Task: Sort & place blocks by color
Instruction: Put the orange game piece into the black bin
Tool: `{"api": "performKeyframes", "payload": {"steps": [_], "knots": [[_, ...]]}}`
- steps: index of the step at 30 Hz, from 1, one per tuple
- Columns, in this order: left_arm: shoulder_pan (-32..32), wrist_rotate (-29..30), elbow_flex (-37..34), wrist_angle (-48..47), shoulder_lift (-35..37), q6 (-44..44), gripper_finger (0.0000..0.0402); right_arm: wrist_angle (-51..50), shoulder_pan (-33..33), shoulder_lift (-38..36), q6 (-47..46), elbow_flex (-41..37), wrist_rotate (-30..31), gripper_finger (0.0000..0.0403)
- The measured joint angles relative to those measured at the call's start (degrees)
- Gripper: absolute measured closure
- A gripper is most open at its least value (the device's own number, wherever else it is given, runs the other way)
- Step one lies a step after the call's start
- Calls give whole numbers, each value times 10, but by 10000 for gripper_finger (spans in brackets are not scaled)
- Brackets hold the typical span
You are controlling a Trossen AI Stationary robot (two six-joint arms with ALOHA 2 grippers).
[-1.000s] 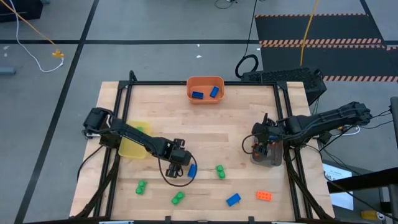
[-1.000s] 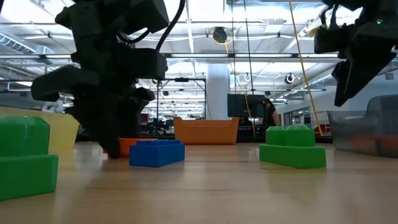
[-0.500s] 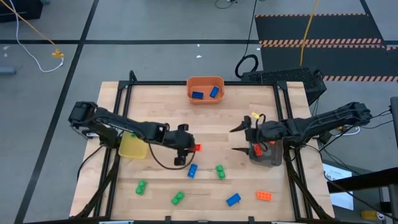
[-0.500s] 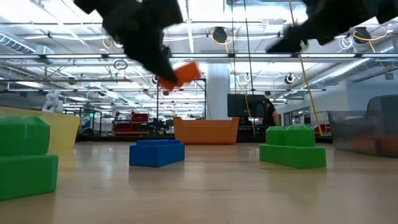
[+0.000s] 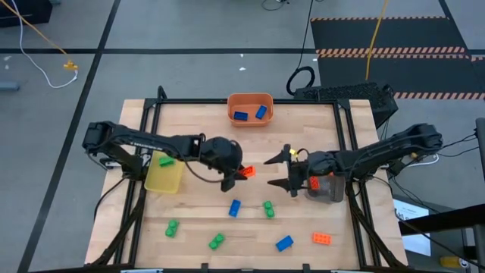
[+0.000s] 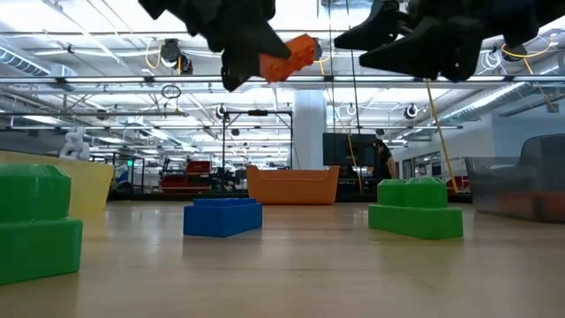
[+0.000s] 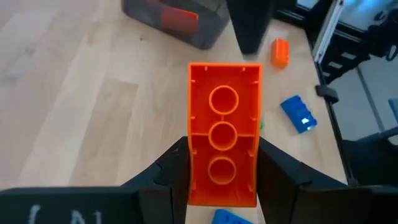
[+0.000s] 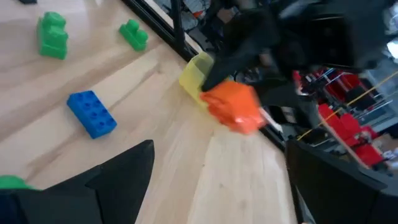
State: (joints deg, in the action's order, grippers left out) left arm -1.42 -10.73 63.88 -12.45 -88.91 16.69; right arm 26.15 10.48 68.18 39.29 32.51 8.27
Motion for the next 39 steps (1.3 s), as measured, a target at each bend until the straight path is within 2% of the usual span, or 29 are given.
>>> {"api": "performKeyframes", "payload": {"steps": [3,7,14,17,24,28,32,39], "knots": [[8,-4,30,-59,0,-2,266,41,0,26,16,0,20,53],[19,-57,36,-60,0,0,266,99,0,61,38,0,24,73],[29,-113,36,-76,-24,21,266,184,0,111,51,0,22,113],[27,-131,37,-51,-39,30,266,197,0,127,51,0,21,119],[32,-135,36,-22,-64,41,266,227,0,157,46,1,19,120],[40,-135,36,-17,-76,44,265,246,-1,160,29,1,-7,128],[43,-142,36,-2,-76,39,257,249,-3,161,24,1,-8,156],[44,-143,36,4,-76,28,255,221,-5,162,21,1,-8,230]]}}
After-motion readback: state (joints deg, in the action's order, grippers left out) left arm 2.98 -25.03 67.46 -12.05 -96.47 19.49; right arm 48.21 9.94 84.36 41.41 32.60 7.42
